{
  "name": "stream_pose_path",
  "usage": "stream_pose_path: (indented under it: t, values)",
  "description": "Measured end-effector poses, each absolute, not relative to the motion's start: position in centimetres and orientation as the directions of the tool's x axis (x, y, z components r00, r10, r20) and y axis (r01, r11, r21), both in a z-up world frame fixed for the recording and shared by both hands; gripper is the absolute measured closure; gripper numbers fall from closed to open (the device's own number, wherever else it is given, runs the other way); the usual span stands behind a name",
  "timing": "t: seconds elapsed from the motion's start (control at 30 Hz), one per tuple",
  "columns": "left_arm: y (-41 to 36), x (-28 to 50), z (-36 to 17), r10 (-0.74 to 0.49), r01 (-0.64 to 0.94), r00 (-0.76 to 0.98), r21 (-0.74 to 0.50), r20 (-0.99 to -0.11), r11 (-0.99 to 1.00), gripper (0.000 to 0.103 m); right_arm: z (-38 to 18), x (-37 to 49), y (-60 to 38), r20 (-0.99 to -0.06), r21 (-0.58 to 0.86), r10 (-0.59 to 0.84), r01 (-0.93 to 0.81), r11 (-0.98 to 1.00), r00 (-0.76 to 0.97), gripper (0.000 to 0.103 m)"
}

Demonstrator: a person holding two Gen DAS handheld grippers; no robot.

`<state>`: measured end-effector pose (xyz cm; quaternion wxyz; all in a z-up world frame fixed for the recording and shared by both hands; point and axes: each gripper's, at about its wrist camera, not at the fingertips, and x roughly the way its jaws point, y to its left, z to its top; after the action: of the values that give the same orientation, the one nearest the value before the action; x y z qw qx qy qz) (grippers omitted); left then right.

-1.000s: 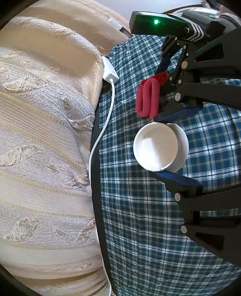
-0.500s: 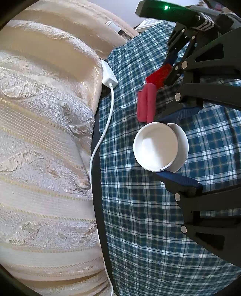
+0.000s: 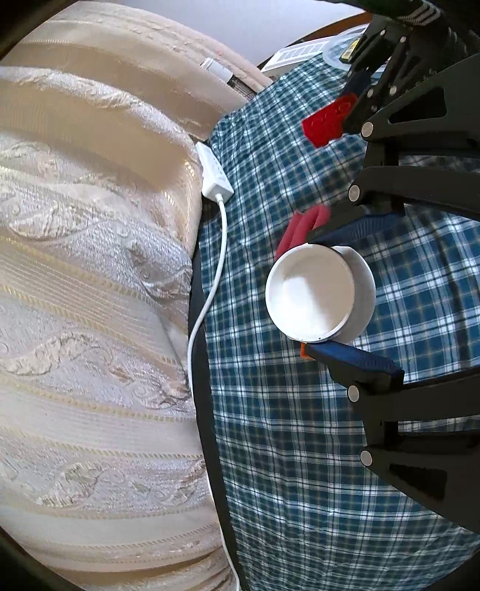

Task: Organize objects
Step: 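Carry the red brick over the clear bowl with the right gripper while the left holds the cup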

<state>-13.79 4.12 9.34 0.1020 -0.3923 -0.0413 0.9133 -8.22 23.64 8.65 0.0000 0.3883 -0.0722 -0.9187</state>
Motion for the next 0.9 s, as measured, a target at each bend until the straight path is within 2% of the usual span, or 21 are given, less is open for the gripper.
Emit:
stream_pose_path:
  t: [0.27,0.53,0.9]
  values:
    - [5.5,-13.0,9.8,0.243,-0.196,-0.672,-0.148,-0.700,-0.969,0.049,10.4,-4.3,27.5,-0.685,0.145,0.009,-0.149,-0.978,-0.729,0.070]
    - [6.6,-12.2,10.0,0.268,-0.232,-0.666,-0.147,-0.696,-0.961,0.049,11.6,0.3,32.8,-0.661,0.149,0.132,-0.302,-0.942,-0.739,0.070]
    - [7.6,-11.3,10.6,0.292,-0.268,-0.668,-0.145,-0.685,-0.952,0.049,11.1,5.0,39.4,-0.671,0.164,0.286,-0.513,-0.842,-0.684,0.070]
